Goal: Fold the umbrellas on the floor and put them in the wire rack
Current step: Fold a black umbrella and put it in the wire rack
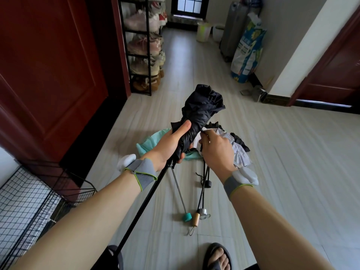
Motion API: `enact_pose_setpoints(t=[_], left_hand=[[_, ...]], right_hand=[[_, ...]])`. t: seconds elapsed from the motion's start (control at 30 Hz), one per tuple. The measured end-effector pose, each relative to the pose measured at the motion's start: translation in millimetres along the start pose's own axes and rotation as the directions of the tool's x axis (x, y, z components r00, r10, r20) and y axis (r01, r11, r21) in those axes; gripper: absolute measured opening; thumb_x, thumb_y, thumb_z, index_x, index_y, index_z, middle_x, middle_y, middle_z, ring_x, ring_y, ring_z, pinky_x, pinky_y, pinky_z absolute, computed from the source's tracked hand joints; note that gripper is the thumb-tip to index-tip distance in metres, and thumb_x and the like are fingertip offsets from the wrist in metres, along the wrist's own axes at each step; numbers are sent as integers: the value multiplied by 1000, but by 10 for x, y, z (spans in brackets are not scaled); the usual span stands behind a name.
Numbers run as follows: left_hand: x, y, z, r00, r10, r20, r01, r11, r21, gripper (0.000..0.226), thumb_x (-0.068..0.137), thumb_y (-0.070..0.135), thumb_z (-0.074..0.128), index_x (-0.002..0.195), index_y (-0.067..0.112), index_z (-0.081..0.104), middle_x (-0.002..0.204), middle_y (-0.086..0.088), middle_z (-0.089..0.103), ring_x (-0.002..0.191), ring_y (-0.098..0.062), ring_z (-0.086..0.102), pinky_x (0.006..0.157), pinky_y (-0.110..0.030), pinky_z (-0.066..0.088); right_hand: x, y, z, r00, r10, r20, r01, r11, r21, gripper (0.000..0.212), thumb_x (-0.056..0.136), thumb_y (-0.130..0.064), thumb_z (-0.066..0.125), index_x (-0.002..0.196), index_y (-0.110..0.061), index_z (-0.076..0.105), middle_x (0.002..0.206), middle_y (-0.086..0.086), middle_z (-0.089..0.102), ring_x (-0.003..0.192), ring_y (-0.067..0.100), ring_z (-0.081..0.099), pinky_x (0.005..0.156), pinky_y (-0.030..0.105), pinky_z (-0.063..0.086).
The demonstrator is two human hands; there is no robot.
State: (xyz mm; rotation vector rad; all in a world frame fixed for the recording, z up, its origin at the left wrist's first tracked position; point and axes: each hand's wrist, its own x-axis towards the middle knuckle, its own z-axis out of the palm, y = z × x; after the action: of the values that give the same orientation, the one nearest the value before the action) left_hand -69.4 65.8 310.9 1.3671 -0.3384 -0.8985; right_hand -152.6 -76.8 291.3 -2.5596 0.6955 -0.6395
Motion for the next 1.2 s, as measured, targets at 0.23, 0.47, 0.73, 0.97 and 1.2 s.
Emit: enact_pose_setpoints(t=[0.23,0.47,0.73,0.97,1.2], left_hand=[[60,17,-166,990,54,-129,-56,998,-11,57,85,68,63,99,13,61,76,-9,61,44,-19,47,43,-25,39],[57,44,-201,985,72,-154,-74,997,-7,50,89,64,62,90,14,60,73,-8,61,45,-18,47,44,-24,38],[53,33,-223,987,60,-148,-61,998,1,54,88,66,62,94,12,61,74,-8,62,46,-19,49,44,-25,40],[130,-120,-118,922,310,-234,-226,918,325,44,95,49,64,131,26,54,96,5,66,75,-12,65,64,-24,53],[104,-285,-24,918,344,-198,-166,785,597,56,100,51,52,148,28,35,102,-4,68,84,-18,64,63,-18,41]], right_hand=[[-20,87,-52,991,4,137,-26,988,154,21,102,-21,58,111,-9,72,96,9,74,88,30,65,72,33,45],[-12,33,-103,949,155,273,-256,887,385,11,102,-20,56,100,-18,66,81,-5,74,56,6,69,61,21,55],[10,-41,-152,911,250,327,-401,721,566,22,106,-26,52,93,-11,63,65,-1,70,52,15,65,52,26,52],[67,-223,-264,913,190,362,-374,745,553,29,108,-25,43,83,-12,51,67,2,55,50,17,64,51,30,49],[36,-406,-459,946,103,307,-210,916,341,25,101,-18,40,87,-5,55,64,12,68,53,11,61,55,21,45]])
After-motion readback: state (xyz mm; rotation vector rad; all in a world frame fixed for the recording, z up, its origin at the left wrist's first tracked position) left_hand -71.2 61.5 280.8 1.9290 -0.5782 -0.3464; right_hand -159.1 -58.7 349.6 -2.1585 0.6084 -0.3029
